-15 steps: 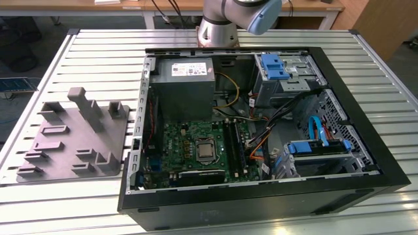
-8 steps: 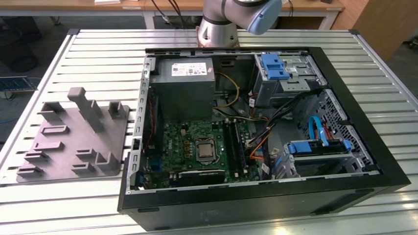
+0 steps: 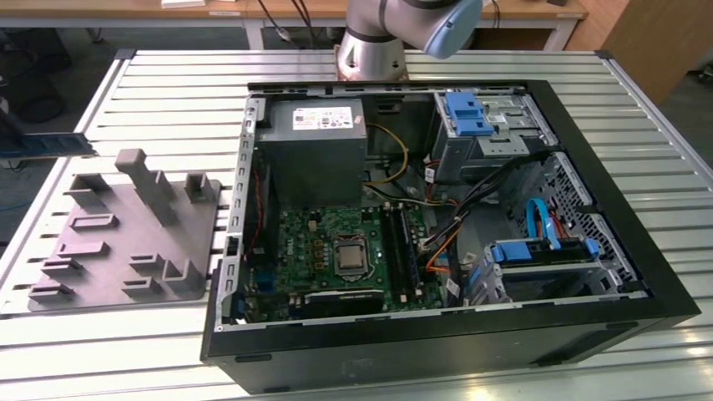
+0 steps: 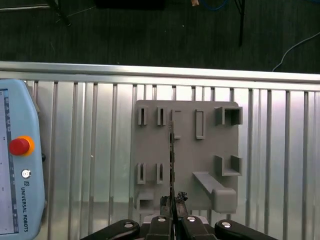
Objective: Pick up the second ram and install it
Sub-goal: 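Pick up the second ram and move it above second insertion slot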
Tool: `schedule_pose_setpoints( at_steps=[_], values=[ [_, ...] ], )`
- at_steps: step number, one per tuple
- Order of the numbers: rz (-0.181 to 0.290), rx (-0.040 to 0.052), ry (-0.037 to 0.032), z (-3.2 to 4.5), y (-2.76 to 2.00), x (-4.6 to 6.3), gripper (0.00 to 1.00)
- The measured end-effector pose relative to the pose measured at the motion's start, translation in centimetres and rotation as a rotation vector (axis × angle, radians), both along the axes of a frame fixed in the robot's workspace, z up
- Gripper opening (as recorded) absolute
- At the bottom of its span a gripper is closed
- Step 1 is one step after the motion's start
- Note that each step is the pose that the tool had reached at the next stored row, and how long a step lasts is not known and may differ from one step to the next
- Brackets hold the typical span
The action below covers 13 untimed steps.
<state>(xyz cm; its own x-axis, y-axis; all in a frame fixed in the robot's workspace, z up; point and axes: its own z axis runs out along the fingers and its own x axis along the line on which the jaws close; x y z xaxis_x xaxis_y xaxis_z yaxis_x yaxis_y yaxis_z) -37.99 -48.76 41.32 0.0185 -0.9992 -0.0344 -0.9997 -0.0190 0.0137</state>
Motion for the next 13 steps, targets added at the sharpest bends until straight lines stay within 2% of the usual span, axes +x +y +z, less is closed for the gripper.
schedule_pose_setpoints(
  at_steps=[13],
  values=[
    [0.0, 0.0001, 0.0047, -0.36, 0.01, 5.6, 0.14]
  ],
)
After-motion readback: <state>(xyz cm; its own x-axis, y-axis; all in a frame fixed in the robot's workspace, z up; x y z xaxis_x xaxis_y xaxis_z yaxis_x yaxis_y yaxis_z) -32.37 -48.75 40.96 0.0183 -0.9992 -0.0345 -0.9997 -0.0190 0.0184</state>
